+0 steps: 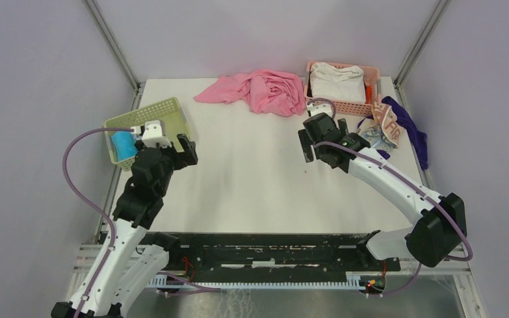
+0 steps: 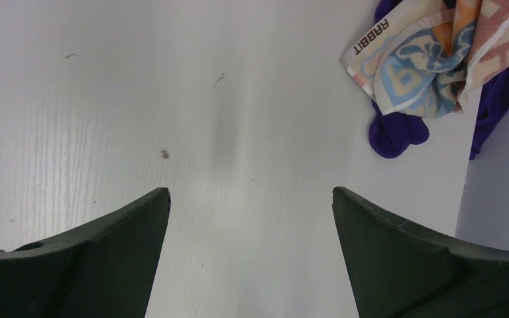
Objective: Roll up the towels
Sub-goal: Pick up the towel at the corner of the board.
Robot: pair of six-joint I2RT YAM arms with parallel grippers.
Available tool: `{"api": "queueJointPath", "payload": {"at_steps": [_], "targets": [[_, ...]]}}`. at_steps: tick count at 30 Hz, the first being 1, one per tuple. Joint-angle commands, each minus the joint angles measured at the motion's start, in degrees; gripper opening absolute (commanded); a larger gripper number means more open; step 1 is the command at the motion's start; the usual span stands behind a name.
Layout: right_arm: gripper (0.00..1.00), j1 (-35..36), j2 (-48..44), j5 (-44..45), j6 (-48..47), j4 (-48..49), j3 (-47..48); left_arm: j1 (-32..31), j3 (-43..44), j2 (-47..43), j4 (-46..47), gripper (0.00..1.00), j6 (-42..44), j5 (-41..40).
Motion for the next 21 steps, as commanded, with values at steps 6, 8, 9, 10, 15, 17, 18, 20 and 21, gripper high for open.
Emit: {"api": "queueJointPath", "payload": {"at_steps": [6, 8, 9, 10, 15, 17, 18, 20, 21], "targets": [[1.0, -9.12, -0.52, 0.49, -3.76, 2.94, 3.18, -4.67, -1.08, 0.13, 3.44, 0.99, 3.75, -7.27], [1.0, -13.61, -0.26, -1.81, -3.33, 3.16, 4.29, -5.03, -1.3, -0.14, 3.51, 0.99, 3.97, -8.38], [1.0, -15.54, 0.02, -2.24, -3.24, 3.48, 4.72, -5.27, -1.4, -0.26, 3.51, 0.99, 4.01, -8.96], [1.0, -17.55, 0.34, -2.46, -3.23, 3.98, 5.04, -5.6, -1.49, -0.33, 3.56, 0.99, 4.06, -9.52], [0.97, -27.24, 2.11, -3.09, -1.4, 7.61, 5.61, -6.61, -1.96, -0.65, 4.11, 0.99, 4.28, -9.96], [0.95, -30.93, 3.38, -2.24, -0.81, 9.28, 5.81, -7.04, -1.98, -0.29, 4.2, 0.99, 4.36, -9.72], [0.94, -32.78, 4.14, -2.35, -0.3, 10.16, 6.06, -7.19, -2.05, -0.16, 4.29, 0.99, 4.42, -9.57], [0.92, -36.95, 5.74, -2.32, 0.59, 11.71, 6.54, -7.3, -2.07, 0.3, 4.39, 0.99, 4.5, -9.52], [0.91, -38.55, 6.46, -2.12, 0.66, 13.01, 6.54, -7.24, -2.15, 0.61, 4.46, 0.99, 4.59, -9.51]]}}
